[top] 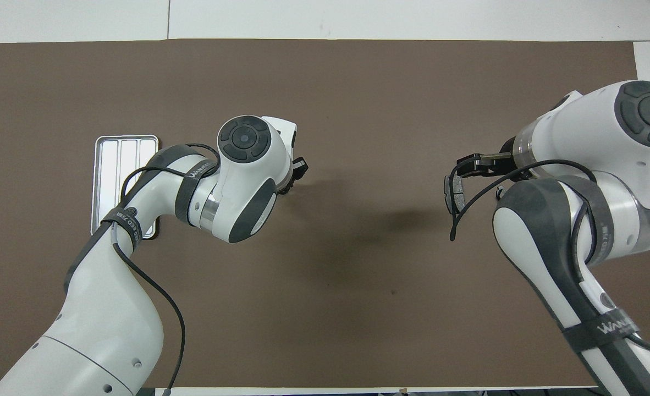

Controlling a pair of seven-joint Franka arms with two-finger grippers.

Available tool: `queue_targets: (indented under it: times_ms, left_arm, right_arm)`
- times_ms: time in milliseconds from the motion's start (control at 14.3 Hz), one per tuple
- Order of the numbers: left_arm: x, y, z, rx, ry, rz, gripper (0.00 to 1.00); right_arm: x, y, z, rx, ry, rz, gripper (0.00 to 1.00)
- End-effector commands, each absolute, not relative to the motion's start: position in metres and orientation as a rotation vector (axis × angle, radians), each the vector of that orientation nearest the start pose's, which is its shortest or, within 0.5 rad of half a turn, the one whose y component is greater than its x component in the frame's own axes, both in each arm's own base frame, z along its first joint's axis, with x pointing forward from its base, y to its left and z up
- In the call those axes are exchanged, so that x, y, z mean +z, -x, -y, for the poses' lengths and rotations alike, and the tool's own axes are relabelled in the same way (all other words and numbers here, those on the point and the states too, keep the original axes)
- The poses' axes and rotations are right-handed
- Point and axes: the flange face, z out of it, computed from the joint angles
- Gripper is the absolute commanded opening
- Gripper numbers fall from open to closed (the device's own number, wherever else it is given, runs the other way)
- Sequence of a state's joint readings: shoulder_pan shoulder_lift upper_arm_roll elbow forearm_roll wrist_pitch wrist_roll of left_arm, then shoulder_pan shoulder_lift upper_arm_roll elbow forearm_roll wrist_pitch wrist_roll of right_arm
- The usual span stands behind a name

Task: Place bearing gear from tray to pile
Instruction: 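Carry the bearing to mid-table with the left gripper while the right gripper approaches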

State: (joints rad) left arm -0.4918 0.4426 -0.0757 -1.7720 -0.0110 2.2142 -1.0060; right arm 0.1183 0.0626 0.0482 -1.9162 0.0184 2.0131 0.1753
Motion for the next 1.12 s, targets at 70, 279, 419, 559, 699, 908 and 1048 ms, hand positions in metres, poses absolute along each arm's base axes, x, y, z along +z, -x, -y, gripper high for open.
queue_targets:
  times_ms: [70,279,419,559,699,908,1048]
  left_arm:
    - [0.301,-0.545,0.335,0.025,3.084,0.741,0.0]
    - [0.3,-0.545,0.335,0.023,3.084,0.744,0.15]
    - [0.301,-0.544,0.334,0.039,3.069,0.755,0.71]
    - [0.305,-0.544,0.327,0.077,3.022,0.712,1.0]
    - [0.332,-0.541,0.299,0.081,3.019,0.647,1.0]
    - [0.373,-0.528,0.201,0.079,3.066,0.418,1.0]
    - [0.374,-0.527,0.147,0.106,3.08,0.281,1.0]
  right_arm:
    - [0.463,-0.569,-0.098,-0.062,3.094,-0.055,1.0]
    - [0.463,-0.569,-0.099,-0.062,3.094,-0.059,1.0]
    - [0.459,-0.567,-0.108,-0.049,3.095,-0.046,1.0]
    - [0.453,-0.569,-0.124,-0.06,3.091,-0.075,1.0]
    - [0.444,-0.567,-0.147,-0.05,3.089,-0.104,1.0]
    - [0.43,-0.568,-0.178,-0.07,3.076,-0.17,1.0]
    - [0.414,-0.565,-0.215,-0.076,3.066,-0.257,1.0]
